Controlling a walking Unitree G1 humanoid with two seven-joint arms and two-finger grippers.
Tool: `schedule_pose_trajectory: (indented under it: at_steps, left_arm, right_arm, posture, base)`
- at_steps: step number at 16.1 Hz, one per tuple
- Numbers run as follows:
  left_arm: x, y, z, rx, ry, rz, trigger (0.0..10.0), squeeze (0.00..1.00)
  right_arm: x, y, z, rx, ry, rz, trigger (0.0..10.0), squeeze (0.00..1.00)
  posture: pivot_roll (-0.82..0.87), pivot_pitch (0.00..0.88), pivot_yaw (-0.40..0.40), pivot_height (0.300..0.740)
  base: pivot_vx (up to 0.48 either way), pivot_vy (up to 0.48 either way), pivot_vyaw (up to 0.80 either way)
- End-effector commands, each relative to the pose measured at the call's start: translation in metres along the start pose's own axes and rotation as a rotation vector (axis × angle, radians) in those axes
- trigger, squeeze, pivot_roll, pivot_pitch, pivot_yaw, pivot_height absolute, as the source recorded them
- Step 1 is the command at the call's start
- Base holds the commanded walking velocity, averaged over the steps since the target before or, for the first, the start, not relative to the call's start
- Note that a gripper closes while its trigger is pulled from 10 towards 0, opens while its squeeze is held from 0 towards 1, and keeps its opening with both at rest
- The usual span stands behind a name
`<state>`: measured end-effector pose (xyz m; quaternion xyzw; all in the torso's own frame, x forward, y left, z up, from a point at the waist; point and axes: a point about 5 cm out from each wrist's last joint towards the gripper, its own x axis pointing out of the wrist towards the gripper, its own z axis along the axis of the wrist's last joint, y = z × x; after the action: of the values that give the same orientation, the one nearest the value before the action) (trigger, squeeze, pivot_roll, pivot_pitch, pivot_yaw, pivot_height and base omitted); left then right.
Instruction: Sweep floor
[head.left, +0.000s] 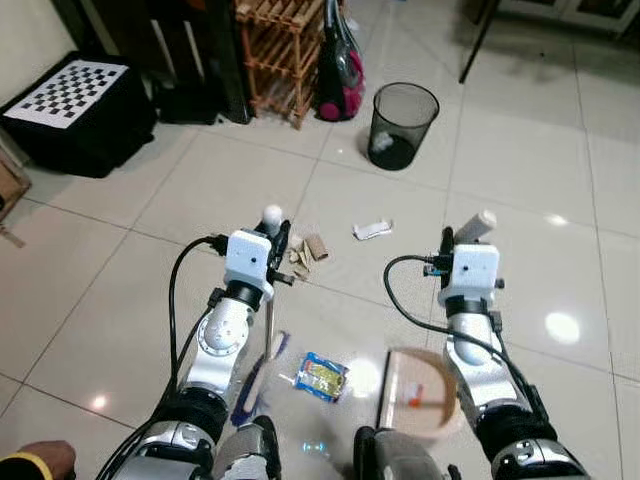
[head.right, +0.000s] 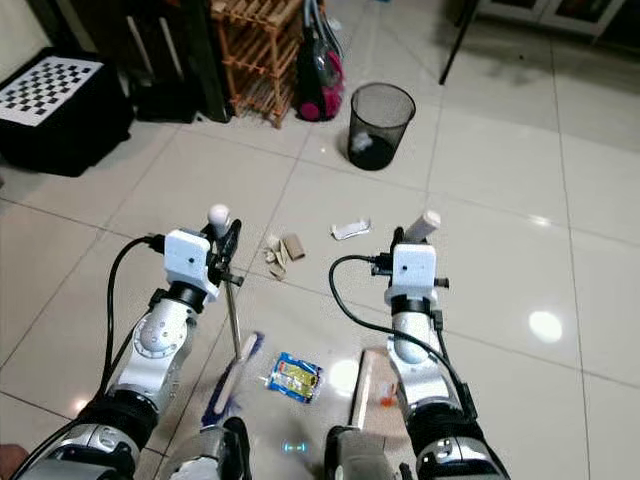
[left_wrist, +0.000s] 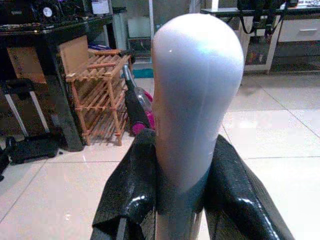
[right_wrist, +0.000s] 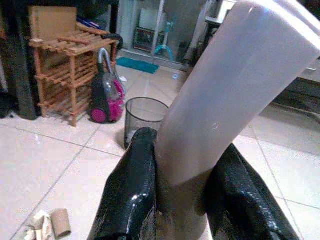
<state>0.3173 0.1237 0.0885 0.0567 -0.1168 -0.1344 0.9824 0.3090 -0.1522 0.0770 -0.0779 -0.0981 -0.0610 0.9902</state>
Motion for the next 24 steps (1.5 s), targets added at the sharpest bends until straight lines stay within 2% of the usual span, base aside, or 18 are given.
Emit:
schedule_pose_trajectory:
  at_steps: [1, 5, 6, 8, 11, 12, 13, 14, 15, 17, 19, 20, 22, 23, 24]
  left_arm:
    - [-0.003, 0.0, -0.004, -0.024, 0.014, 0.025, 10.0, 0.0]
    - [0.002, 0.002, -0.003, -0.069, 0.003, 0.052, 10.0, 0.0]
    - [0.007, 0.005, 0.001, -0.102, -0.014, 0.068, 10.0, 0.0]
    - [0.014, 0.004, 0.007, -0.153, -0.04, 0.074, 10.0, 0.0]
    - [0.025, 0.003, 0.018, -0.269, -0.088, 0.111, 10.0, 0.0]
    - [0.026, 0.003, 0.019, -0.282, -0.092, 0.116, 10.0, 0.0]
    - [0.031, 0.004, 0.025, -0.365, -0.122, 0.139, 10.0, 0.0]
    - [0.032, 0.004, 0.026, -0.383, -0.128, 0.143, 10.0, 0.0]
    - [0.034, 0.001, 0.028, -0.447, -0.138, 0.125, 10.0, 0.0]
    - [0.033, -0.002, 0.034, -0.496, -0.168, 0.074, 10.0, 0.0]
    - [0.035, 0.004, 0.041, -0.486, -0.168, 0.023, 10.0, 0.0]
    - [0.036, 0.009, 0.045, -0.453, -0.166, -0.006, 10.0, 0.0]
    - [0.036, 0.018, 0.052, -0.367, -0.148, -0.048, 10.0, 0.0]
    - [0.035, 0.031, 0.058, -0.263, -0.099, -0.052, 10.0, 0.0]
    - [0.034, 0.035, 0.061, -0.239, -0.103, -0.054, 10.0, 0.0]
  right_arm:
    - [-0.004, 0.003, -0.005, 0.063, 0.031, -0.004, 10.0, 0.0]
    - [-0.01, 0.017, -0.007, 0.077, 0.037, 0.073, 10.0, 0.0]
    - [-0.014, 0.025, -0.009, 0.088, 0.047, 0.095, 10.0, 0.0]
    - [-0.018, 0.03, -0.01, 0.097, 0.056, 0.113, 10.0, 0.0]
    - [-0.019, 0.03, -0.013, 0.096, 0.069, 0.117, 10.0, 0.0]
    - [-0.019, 0.03, -0.013, 0.096, 0.071, 0.116, 10.0, 0.0]
    - [-0.018, 0.027, -0.014, 0.093, 0.077, 0.109, 10.0, 0.0]
    - [-0.017, 0.026, -0.014, 0.093, 0.078, 0.107, 10.0, 0.0]
    - [-0.016, 0.025, -0.014, 0.095, 0.082, 0.098, 10.0, 0.0]
    - [-0.013, 0.023, -0.013, 0.1, 0.079, 0.089, 10.0, 0.0]
    - [-0.01, 0.019, -0.011, 0.115, 0.073, 0.07, 10.0, 0.0]
    - [-0.008, 0.014, -0.01, 0.125, 0.065, 0.053, 10.0, 0.0]
    - [-0.006, 0.008, -0.007, 0.139, 0.047, 0.028, 10.0, 0.0]
    - [-0.004, -0.002, -0.004, 0.155, 0.026, -0.008, 10.0, 0.0]
    - [-0.003, -0.005, -0.003, 0.165, 0.02, -0.023, 10.0, 0.0]
  posture:
    - [-0.07, 0.281, 0.004, 0.74]
    - [-0.07, 0.277, 0.001, 0.74]
    - [-0.07, 0.275, 0.002, 0.74]
    - [-0.07, 0.272, 0.002, 0.74]
    - [-0.07, 0.267, 0.0, 0.74]
    - [-0.07, 0.265, 0.0, 0.74]
    - [-0.07, 0.257, 0.0, 0.74]
    - [-0.07, 0.257, 0.0, 0.74]
    - [-0.07, 0.244, 0.003, 0.74]
    - [-0.07, 0.227, 0.003, 0.74]
    - [-0.06, 0.197, 0.005, 0.74]
    - [-0.06, 0.184, 0.007, 0.74]
    - [-0.06, 0.172, 0.009, 0.74]
    - [-0.05, 0.153, 0.014, 0.74]
    - [-0.05, 0.149, 0.015, 0.74]
  base:
    - [0.0, 0.0, 0.0]
    - [0.0, 0.0, 0.0]
    - [0.0, 0.0, 0.0]
    - [0.0, 0.0, 0.0]
    - [0.0, 0.0, 0.0]
    - [0.0, 0.0, 0.0]
    - [0.0, 0.0, 0.0]
    - [0.0, 0.0, 0.0]
    - [0.0, 0.0, 0.0]
    - [0.0, 0.0, 0.0]
    - [0.0, 0.0, 0.0]
    - [0.0, 0.0, 0.0]
    - [0.0, 0.0, 0.0]
    - [0.0, 0.0, 0.0]
    - [0.0, 0.0, 0.0]
